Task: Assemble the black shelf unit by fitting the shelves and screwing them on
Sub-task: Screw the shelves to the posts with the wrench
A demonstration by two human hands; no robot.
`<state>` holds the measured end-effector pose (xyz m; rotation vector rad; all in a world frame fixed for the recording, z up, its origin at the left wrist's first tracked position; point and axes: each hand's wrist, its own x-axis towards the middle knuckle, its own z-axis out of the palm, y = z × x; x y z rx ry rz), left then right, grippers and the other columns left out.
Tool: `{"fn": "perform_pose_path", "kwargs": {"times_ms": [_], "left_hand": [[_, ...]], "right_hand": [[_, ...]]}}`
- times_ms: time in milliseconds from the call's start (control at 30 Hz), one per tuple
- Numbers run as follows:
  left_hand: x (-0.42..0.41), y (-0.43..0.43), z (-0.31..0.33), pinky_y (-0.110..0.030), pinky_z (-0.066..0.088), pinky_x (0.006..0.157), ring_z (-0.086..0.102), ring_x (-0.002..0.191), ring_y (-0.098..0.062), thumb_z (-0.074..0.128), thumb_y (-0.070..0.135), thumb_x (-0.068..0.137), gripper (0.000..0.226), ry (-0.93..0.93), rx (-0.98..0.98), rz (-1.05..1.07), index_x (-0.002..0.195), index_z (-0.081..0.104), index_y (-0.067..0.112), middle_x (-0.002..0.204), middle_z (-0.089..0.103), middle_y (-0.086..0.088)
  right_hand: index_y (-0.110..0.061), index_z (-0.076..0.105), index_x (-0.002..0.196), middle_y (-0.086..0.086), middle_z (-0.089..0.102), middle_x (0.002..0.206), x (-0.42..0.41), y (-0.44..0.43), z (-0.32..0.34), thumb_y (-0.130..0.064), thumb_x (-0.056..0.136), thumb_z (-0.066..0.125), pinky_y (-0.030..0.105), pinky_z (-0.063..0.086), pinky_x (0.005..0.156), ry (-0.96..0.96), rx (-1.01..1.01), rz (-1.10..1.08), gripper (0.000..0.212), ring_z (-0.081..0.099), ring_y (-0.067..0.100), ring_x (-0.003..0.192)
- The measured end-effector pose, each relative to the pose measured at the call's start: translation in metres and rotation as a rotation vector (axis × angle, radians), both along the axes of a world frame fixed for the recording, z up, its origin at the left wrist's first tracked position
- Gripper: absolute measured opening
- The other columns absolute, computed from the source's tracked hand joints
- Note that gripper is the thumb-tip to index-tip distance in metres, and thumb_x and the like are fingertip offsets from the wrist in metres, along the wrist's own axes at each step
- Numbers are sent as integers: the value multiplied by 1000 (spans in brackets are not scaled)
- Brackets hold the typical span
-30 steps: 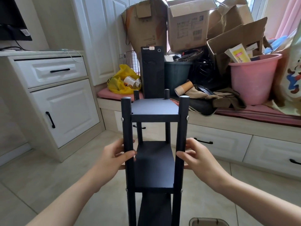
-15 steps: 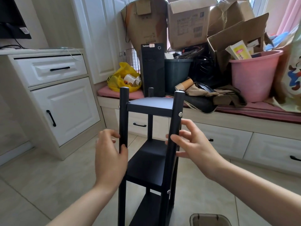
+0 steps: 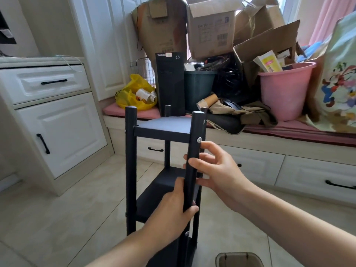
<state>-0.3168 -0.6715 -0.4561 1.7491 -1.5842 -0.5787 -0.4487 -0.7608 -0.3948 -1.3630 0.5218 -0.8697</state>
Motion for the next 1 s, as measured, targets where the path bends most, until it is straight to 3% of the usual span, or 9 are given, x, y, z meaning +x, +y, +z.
{"fn": "perform_pose_path", "kwargs": {"times_ms": [133, 333, 567, 733, 1000], "left_hand": [[3, -10, 12, -24, 58, 70, 69, 80, -4, 69, 14, 88, 47, 12, -29, -64, 109, 36, 40, 86, 69, 11], [8, -10, 27, -17, 55, 71, 69, 80, -3, 72, 14, 87, 41, 103, -45, -128, 106, 42, 36, 88, 70, 15], [6, -7, 32, -24, 58, 79, 71, 86, -7, 78, 15, 84, 46, 208, -33, -164, 113, 48, 35, 91, 72, 11], [8, -2, 31, -21, 56, 74, 72, 86, -11, 79, 14, 85, 46, 263, -60, -125, 115, 52, 36, 91, 73, 8], [8, 0, 32, -18, 55, 66, 75, 86, -18, 76, 9, 88, 40, 338, -31, -141, 114, 53, 29, 92, 73, 2]], "right_hand": [[-20, 61, 118, 6, 75, 102, 0, -4, 7, -6, 91, 68, 35, 60, 76, 23, -12, -12, 31, 74, 24, 93], [-20, 62, 116, 9, 75, 104, 1, -9, 23, -8, 89, 71, 41, 60, 82, 61, -78, -51, 30, 73, 27, 95], [-22, 62, 119, 5, 76, 103, -7, -6, 32, -8, 93, 66, 36, 60, 83, 98, -134, -77, 30, 73, 21, 96], [-23, 62, 126, 4, 74, 110, -12, -4, 36, -6, 94, 63, 36, 59, 87, 146, -113, -40, 36, 72, 18, 101], [-17, 66, 116, 0, 77, 102, -37, -15, 23, -21, 97, 62, 31, 60, 82, 277, -89, -78, 20, 73, 14, 97]]}}
